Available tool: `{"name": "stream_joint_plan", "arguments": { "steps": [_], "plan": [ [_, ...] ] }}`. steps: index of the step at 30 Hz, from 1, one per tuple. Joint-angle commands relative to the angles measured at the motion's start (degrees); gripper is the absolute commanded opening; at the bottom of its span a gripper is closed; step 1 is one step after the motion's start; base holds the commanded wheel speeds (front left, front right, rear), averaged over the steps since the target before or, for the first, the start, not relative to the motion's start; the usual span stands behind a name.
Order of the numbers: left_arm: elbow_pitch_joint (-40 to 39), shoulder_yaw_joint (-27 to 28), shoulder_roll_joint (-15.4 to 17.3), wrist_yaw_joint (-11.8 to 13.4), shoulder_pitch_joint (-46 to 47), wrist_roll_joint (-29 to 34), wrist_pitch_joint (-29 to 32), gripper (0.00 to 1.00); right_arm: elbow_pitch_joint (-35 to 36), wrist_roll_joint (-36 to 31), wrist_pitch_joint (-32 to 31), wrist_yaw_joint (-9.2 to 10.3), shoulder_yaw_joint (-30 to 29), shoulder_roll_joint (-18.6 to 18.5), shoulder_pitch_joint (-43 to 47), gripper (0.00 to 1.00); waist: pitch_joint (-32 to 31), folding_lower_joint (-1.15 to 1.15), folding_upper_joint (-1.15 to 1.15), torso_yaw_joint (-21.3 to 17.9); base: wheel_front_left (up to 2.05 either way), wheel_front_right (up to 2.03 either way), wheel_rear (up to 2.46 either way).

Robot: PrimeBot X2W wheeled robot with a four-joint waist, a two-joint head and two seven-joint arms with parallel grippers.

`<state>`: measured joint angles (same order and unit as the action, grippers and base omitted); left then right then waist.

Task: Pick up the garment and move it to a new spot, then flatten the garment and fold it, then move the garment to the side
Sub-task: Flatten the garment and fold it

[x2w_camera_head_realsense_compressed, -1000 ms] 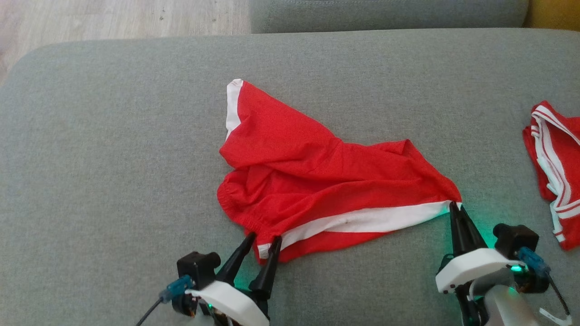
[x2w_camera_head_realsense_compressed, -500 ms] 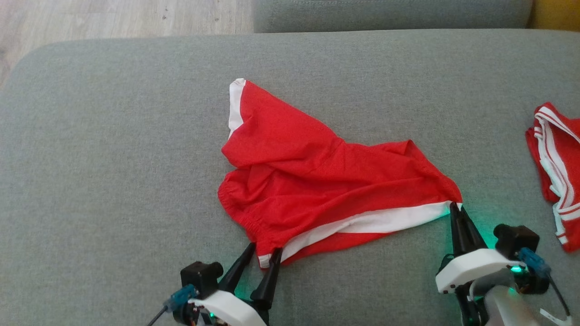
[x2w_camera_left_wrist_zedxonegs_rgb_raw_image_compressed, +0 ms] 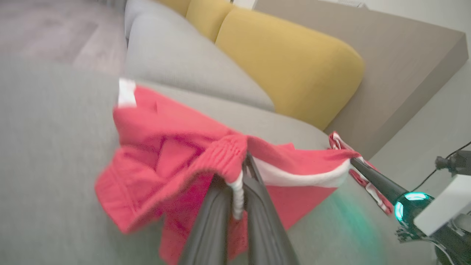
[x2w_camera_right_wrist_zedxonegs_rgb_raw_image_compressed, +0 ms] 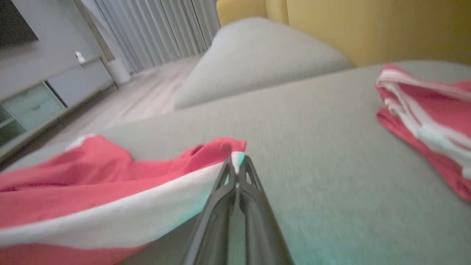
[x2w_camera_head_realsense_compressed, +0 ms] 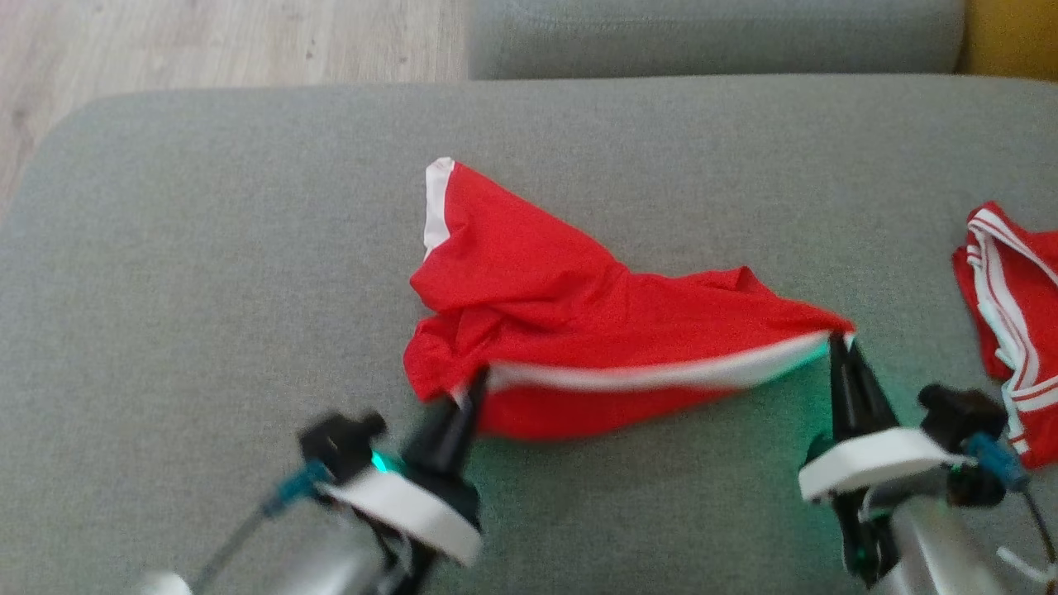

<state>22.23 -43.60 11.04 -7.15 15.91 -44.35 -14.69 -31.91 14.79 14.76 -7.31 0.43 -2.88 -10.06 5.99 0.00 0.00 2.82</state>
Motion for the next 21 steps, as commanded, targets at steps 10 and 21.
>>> {"name": "stream_joint_plan", "arguments": {
  "steps": [10,21],
  "plan": [
    [-9.1,5.4,17.0,-0.3,24.9,-0.5,4.3,0.00,14.7,6.6,0.2,-0.18,2.6,-2.9,-18.0,0.00,-7.0,0.00,0.00,-1.7,0.00,0.00,0.00],
    [-12.2,5.0,22.7,-0.3,35.5,-4.7,10.2,0.00,16.4,10.7,-1.8,-0.18,7.3,-8.2,-32.2,0.00,-6.6,0.00,0.00,-2.4,0.00,0.00,0.00]
  ]
}}
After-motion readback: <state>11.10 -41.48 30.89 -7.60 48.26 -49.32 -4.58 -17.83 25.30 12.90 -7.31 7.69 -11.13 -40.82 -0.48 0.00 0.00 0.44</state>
